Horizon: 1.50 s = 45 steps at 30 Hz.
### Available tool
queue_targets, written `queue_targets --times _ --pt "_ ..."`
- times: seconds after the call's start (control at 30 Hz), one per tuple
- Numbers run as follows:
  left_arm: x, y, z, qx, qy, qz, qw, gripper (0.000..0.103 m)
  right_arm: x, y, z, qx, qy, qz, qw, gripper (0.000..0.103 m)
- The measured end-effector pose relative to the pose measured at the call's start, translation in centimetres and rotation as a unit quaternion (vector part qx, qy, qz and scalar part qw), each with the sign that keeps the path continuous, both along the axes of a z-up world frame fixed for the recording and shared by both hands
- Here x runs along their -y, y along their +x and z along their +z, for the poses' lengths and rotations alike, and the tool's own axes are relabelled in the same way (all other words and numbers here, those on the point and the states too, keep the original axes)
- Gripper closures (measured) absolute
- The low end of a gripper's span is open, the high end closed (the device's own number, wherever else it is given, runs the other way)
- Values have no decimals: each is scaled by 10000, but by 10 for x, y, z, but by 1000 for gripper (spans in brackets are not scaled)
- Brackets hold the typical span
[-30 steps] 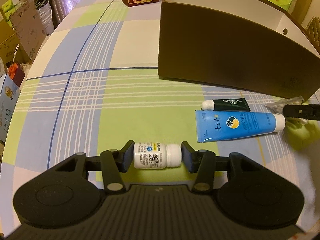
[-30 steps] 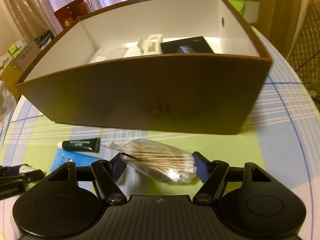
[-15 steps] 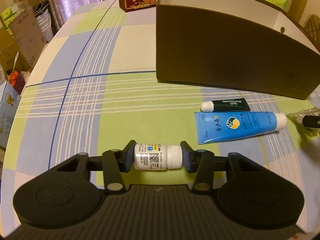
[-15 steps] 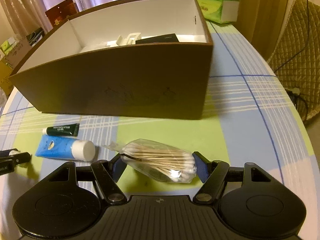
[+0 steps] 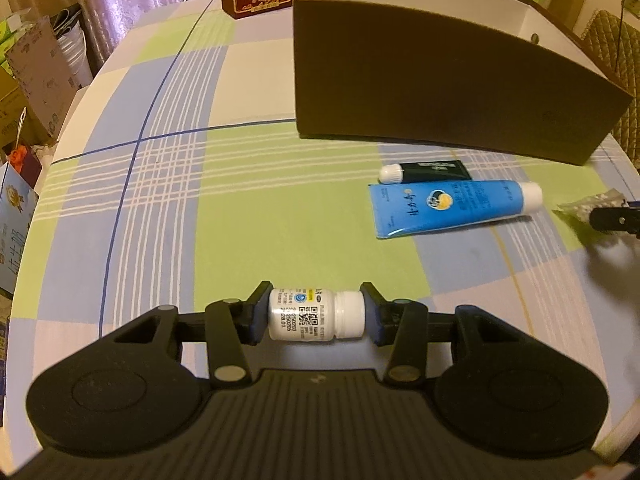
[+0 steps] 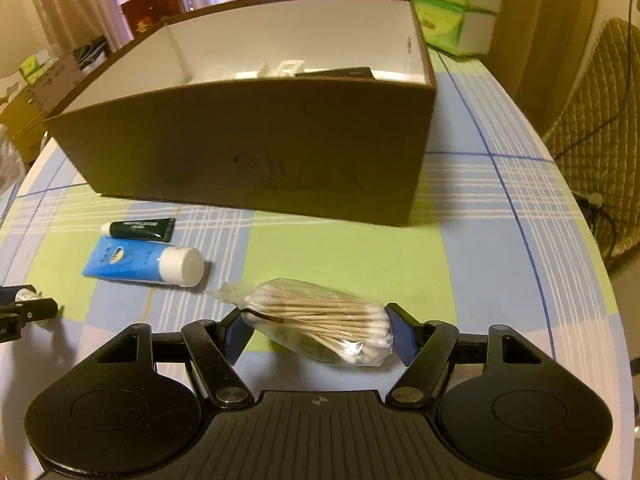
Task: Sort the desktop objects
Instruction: 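Carry the pill bottle and the cotton swab bag with both tools into the box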
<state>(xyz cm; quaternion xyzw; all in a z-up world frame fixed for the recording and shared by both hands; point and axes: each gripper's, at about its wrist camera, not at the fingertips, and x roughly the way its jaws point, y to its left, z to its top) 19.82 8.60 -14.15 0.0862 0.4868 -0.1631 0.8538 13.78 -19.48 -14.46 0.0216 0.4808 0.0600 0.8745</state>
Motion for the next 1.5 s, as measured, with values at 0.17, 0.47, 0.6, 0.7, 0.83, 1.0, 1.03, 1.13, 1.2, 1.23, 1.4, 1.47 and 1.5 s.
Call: queue_targets --times 0.17,0.47,0.6,0.7,0.83,1.0,1.03,1.13,1.2,1.23,1.4,1.47,1.5 --pt "7 -4 14 68 -113 -126 9998 62 -6 -1 10 94 3 194 9998 35" --pt "30 -6 47 388 -469 -412 9973 62 -20 -4 30 230 26 544 9983 35" --pt "41 -3 61 549 -576 -528 9954 62 -23 -3 39 252 49 642 9976 35" --pt "48 1 70 634 -678 -593 9939 62 -26 0 46 327 44 716 9969 35" --pt "57 8 79 729 -764 -686 9920 62 -26 4 56 457 60 783 9959 35" --pt "68 21 94 908 -861 -810 9888 62 -24 13 74 711 143 847 9938 35" --pt "71 26 97 941 -884 -830 9882 62 -24 16 79 777 160 857 9932 35" --pt "78 38 106 1096 -912 -883 9858 62 -23 27 92 966 226 875 9912 35" --pt "83 48 112 1181 -920 -910 9845 62 -22 36 98 1072 228 873 9901 35" --pt "86 54 114 1210 -937 -927 9839 62 -22 42 101 1121 221 858 9897 35" --pt "99 84 119 1251 -940 -946 9831 62 -19 75 104 1235 162 746 9894 35" --pt "105 98 119 1208 -927 -975 9835 62 -17 91 103 1249 52 687 9898 35" --pt "108 106 118 1181 -911 -969 9841 62 -16 98 101 1245 16 662 9900 35"
